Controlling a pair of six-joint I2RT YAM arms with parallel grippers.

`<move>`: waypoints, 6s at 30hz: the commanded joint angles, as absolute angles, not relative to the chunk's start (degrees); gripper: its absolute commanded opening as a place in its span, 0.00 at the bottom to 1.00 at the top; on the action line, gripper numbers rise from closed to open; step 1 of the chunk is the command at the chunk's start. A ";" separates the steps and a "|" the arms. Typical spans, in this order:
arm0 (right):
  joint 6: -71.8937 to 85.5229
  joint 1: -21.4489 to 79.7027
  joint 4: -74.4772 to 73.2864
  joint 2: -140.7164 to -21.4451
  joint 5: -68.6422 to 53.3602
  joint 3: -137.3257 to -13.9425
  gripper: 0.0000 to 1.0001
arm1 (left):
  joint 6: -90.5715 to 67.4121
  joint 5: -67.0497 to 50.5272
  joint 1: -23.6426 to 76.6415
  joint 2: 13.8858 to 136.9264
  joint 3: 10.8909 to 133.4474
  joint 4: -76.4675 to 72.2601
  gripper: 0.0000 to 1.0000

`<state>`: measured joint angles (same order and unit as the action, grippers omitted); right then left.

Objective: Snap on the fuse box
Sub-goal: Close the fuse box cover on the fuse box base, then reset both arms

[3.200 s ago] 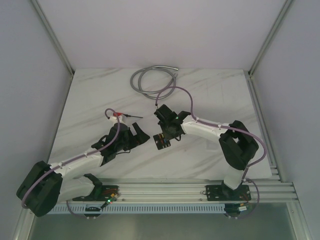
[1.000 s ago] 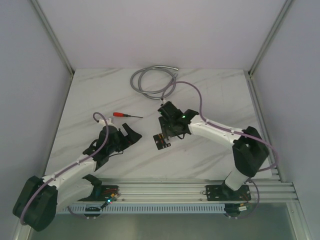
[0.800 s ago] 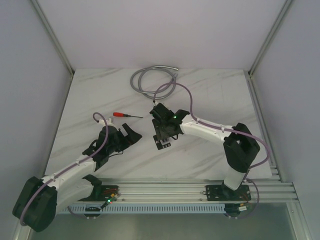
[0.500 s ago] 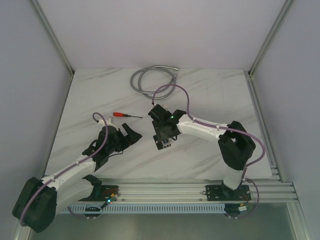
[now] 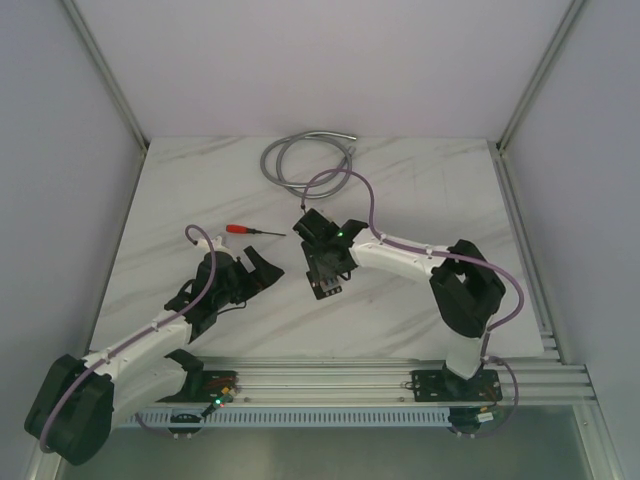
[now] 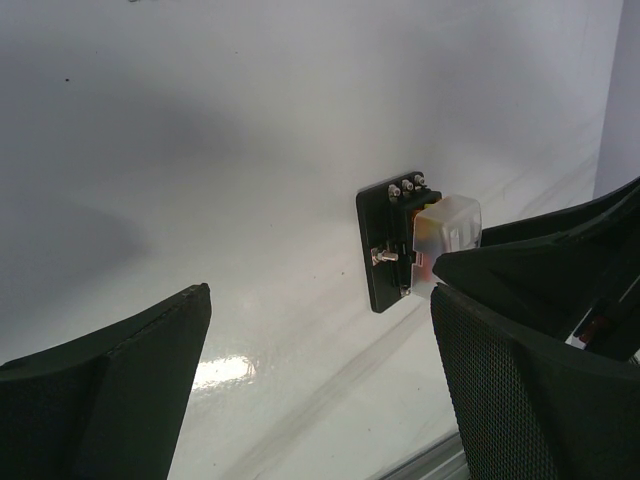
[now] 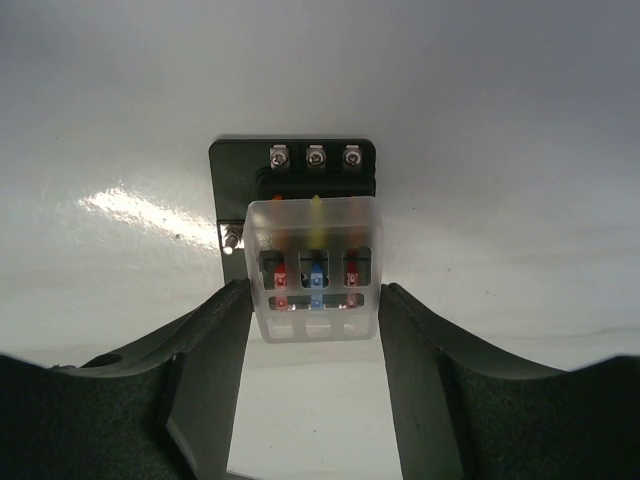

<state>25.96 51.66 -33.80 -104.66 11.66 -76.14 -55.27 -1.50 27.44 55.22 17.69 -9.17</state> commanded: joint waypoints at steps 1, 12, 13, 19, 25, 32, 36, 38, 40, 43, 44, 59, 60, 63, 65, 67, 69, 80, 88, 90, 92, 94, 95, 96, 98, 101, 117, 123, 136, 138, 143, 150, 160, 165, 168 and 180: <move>26.97 52.18 -33.31 -106.66 12.19 -77.79 0.58 | -55.48 -2.20 27.16 54.93 17.23 -8.94 1.00; 26.32 52.28 -32.61 -105.38 13.49 -76.94 0.77 | -55.02 -3.22 27.16 56.06 18.60 -9.00 0.99; 26.22 52.29 -32.56 -104.60 13.53 -76.71 0.78 | -54.78 -3.68 27.20 56.46 19.07 -9.05 0.98; 25.22 49.17 -28.65 -98.14 8.04 -71.25 0.75 | -52.21 -6.34 27.58 61.84 23.65 -9.53 0.79; 24.44 42.84 -20.53 -92.53 -4.34 -63.55 0.63 | -49.47 -8.11 29.99 71.00 30.78 -9.84 0.69; 23.24 39.82 -16.72 -93.35 -9.49 -62.21 0.59 | -47.89 -10.07 32.47 80.19 37.28 -9.98 0.70; 23.11 39.82 -15.87 -94.54 -8.75 -61.73 0.60 | -47.19 -11.18 32.76 84.18 39.31 -10.56 0.70; 23.18 39.81 -15.33 -95.17 -9.19 -61.70 0.59 | -46.83 -12.18 33.01 85.88 40.32 -10.82 0.69; 23.29 39.74 -14.76 -95.79 -9.48 -61.77 0.58 | -46.47 -13.09 33.29 87.47 41.36 -11.06 0.68; 23.29 39.49 -14.53 -96.98 -9.77 -62.19 0.55 | -46.34 -13.58 33.42 89.51 41.88 -11.39 0.67; 23.25 39.35 -14.38 -97.41 -9.99 -62.33 0.54 | -46.39 -13.77 33.48 90.08 41.94 -11.62 0.67; 22.84 38.94 -15.87 -103.71 -14.54 -65.23 0.46 | -46.40 -18.31 33.79 96.82 42.07 -14.23 0.47; 22.85 38.94 -16.04 -104.02 -14.23 -65.29 0.46 | -46.42 -18.37 33.88 96.95 41.95 -14.18 0.46; 22.64 38.94 -17.22 -104.58 -12.19 -64.82 0.44 | -46.57 -18.46 34.08 97.13 41.15 -14.23 0.43; 22.26 38.94 -17.04 -103.80 -12.28 -63.69 0.43 | -46.75 -18.22 34.10 97.03 40.59 -14.19 0.43; 22.51 38.91 -15.21 -100.71 -12.13 -61.91 0.45 | -46.87 -18.04 34.17 96.79 40.05 -14.23 0.43; 22.71 38.89 -14.69 -97.61 -11.55 -61.15 0.50 | -46.85 -17.95 34.19 96.60 39.82 -14.15 0.43; 23.41 38.33 -14.77 -93.38 -14.09 -58.07 0.48 | -47.01 -17.96 34.69 96.44 39.85 -13.87 0.44; 23.23 38.33 -14.82 -95.25 -15.41 -54.76 0.38 | -47.15 -17.94 35.14 97.06 39.74 -13.37 0.40; 22.92 38.33 -14.83 -96.26 -16.04 -54.35 0.35 | -47.19 -18.02 35.23 97.49 39.68 -13.21 0.37; 22.71 38.33 -14.94 -97.50 -16.54 -54.10 0.33 | -47.31 -18.17 35.48 98.08 39.70 -13.04 0.35; 22.59 38.32 -15.11 -98.86 -16.92 -53.98 0.29 | -47.60 -18.13 35.81 98.62 39.50 -13.07 0.33; 22.59 38.32 -15.16 -99.64 -17.10 -53.97 0.28 | -47.75 -18.09 35.96 98.73 39.40 -13.06 0.32; 22.59 38.32 -15.31 -100.16 -17.13 -53.89 0.27 | -47.87 -18.03 36.20 98.91 39.22 -13.01 0.31; 22.46 38.39 -16.12 -101.33 -16.21 -54.09 0.26 | -48.23 -18.21 36.51 99.53 38.89 -12.74 0.30; 21.92 38.32 -17.75 -103.22 -13.81 -54.39 0.25 | -48.80 -18.58 37.12 100.65 38.01 -12.49 0.27; 21.67 39.73 -19.10 -98.09 -4.14 -56.87 0.27 | -52.02 -14.10 38.85 94.12 31.71 -10.08 0.19; 25.01 40.00 -16.33 -90.42 -7.43 -55.68 0.48 | -55.33 -10.07 38.85 86.07 32.80 -10.10 0.30; 32.53 42.88 -13.71 -90.25 -10.78 -53.28 0.60 | -53.32 -8.84 38.84 86.37 38.56 -9.87 0.45; 32.90 43.04 -13.78 -90.89 -10.26 -52.77 0.60 | -52.12 -8.79 38.85 87.43 39.09 -9.34 0.46; 32.75 44.25 -13.77 -93.86 -10.88 -53.49 0.60 | -51.50 -10.27 38.85 91.25 39.16 -8.26 0.43; 30.91 45.36 -17.84 -98.82 -7.97 -55.36 0.53 | -52.63 -11.74 38.87 93.18 34.77 -8.24 0.33; 29.41 46.81 -25.79 -106.65 -0.06 -58.44 0.45 | -54.74 -11.02 39.36 93.65 28.69 -8.39 0.23; 28.75 46.96 -22.23 -104.09 -0.07 -58.21 0.46 | -56.00 -9.98 39.37 90.85 27.30 -10.04 0.23; 27.76 46.19 -20.24 -99.59 0.50 -58.42 0.48 | -55.47 -9.33 39.37 88.63 31.04 -10.10 0.27; 18.69 29.87 -8.00 -76.16 15.97 -47.38 0.79 | -47.60 0.01 33.62 82.78 42.59 -8.92 0.69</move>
